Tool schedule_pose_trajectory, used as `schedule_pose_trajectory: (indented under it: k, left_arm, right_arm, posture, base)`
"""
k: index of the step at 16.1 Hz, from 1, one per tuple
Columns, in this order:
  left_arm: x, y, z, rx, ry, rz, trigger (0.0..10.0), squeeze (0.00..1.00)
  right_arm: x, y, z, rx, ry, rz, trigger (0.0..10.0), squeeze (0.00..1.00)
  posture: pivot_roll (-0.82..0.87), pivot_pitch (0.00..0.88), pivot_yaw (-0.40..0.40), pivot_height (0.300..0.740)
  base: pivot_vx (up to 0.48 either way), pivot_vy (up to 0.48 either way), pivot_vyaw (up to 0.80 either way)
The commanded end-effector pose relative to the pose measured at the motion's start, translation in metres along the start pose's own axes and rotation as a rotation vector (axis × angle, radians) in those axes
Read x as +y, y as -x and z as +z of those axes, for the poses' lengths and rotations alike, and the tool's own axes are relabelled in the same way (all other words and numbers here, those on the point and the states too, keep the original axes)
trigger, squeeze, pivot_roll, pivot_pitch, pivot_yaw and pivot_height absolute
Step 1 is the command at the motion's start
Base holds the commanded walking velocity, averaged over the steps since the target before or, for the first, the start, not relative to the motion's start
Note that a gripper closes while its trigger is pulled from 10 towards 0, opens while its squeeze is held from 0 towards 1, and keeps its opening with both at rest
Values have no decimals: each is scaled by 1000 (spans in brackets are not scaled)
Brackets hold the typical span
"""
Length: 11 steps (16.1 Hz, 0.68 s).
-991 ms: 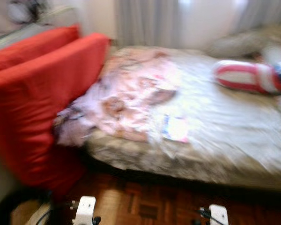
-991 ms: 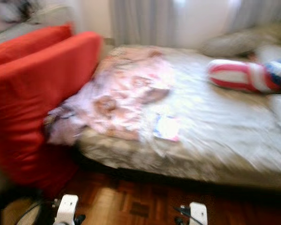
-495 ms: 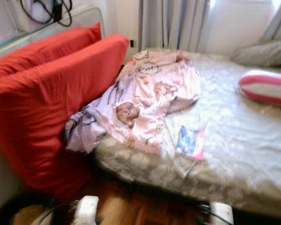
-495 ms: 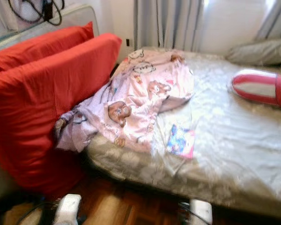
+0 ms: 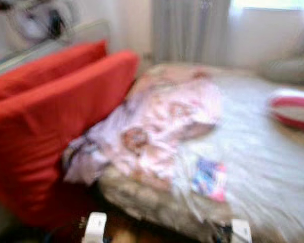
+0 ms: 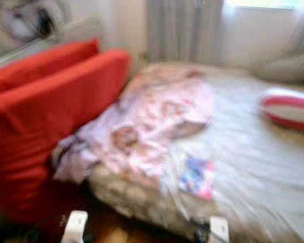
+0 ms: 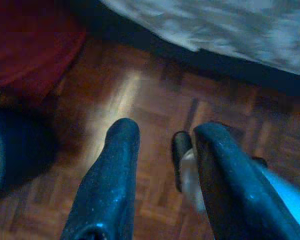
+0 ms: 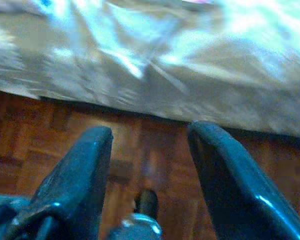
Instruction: Clean up the room
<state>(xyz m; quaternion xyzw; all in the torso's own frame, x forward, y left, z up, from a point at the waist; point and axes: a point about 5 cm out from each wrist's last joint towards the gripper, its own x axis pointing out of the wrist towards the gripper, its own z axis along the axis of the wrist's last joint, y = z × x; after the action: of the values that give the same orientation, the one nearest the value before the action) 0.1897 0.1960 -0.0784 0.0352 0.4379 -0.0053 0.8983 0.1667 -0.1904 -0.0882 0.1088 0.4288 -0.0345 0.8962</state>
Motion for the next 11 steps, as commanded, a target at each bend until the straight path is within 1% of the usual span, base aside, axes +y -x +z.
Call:
schedule_pose_trajectory:
  k: [1,3,4,9,11]
  left_arm:
    - [0,0,1,-1,-3,-1,10000,0]
    - [0,0,0,-2,-8,-3,10000,0]
    - [0,0,0,-1,-16,-4,10000,0]
    - [-1,-1,5,-16,-13,-9,10000,0]
    - [-2,-2,12,-63,5,-12,10000,0]
  right_arm:
    - [1,1,-5,8,-21,-1,10000,0]
    - [2,1,-4,-2,-23,2,10000,0]
    - [3,1,-5,1,-23,4,10000,0]
    - [3,0,-3,-5,-41,-7,10000,0]
    - [2,0,0,-19,-48,-11,10000,0]
  posture:
    - [36,0,-12,740]
    - [34,0,-8,740]
    - [33,0,-6,740]
    - [30,0,-4,740]
    - [31,0,-4,740]
  base:
    - [424,0,0]
    - [407,0,0]
    - [244,0,0]
    - [0,0,0]
    - [0,0,0]
